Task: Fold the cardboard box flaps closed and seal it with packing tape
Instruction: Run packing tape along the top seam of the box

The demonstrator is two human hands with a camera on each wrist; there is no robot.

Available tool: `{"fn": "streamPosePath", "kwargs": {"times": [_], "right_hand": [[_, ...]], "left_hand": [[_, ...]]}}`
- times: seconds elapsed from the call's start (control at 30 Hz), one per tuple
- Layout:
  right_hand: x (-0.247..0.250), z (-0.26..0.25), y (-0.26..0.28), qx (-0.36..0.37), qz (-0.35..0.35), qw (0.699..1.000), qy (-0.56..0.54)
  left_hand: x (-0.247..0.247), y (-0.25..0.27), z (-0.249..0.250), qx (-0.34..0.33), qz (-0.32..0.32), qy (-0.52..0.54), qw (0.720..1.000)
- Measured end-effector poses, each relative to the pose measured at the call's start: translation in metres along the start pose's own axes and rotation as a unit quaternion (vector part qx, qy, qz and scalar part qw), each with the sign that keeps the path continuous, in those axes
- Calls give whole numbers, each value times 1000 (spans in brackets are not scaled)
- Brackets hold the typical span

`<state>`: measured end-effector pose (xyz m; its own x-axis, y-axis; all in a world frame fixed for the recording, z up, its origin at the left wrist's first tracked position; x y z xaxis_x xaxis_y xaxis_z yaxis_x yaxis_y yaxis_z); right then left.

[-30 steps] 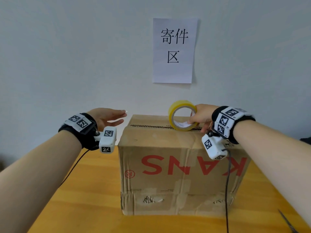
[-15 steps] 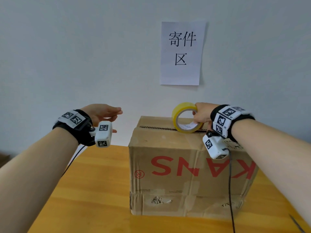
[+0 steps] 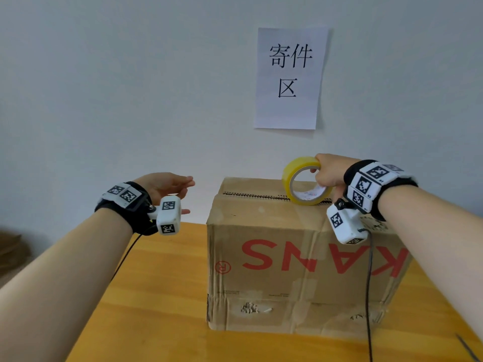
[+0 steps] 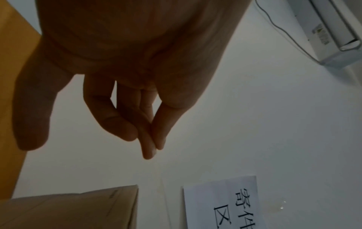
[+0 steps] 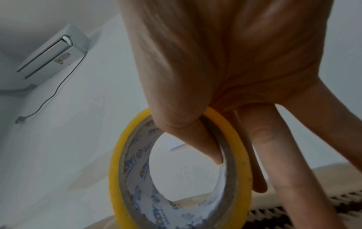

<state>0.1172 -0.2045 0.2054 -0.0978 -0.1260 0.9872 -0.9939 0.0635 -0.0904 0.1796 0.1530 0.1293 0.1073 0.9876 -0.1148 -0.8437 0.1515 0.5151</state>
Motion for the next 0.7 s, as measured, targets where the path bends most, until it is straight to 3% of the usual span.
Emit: {"fn": "streamPosePath", "kwargs": {"times": [0.7], "right_hand": [[-3, 5, 6, -15, 5, 999, -43]], "left_hand": [[-13, -37, -39, 67, -30, 19, 997]]}}
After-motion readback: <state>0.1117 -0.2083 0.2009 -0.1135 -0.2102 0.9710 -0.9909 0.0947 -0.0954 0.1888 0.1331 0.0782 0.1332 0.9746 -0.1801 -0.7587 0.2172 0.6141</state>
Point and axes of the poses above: each hand's wrist, its own y-axis away from the middle knuckle, its own x-axis out of the back of the hand, z = x × y, the point moved 3 cm from there along -y, towards the middle knuckle, and after that the axes turned 7 degrees about x, right-handed, at the moved point
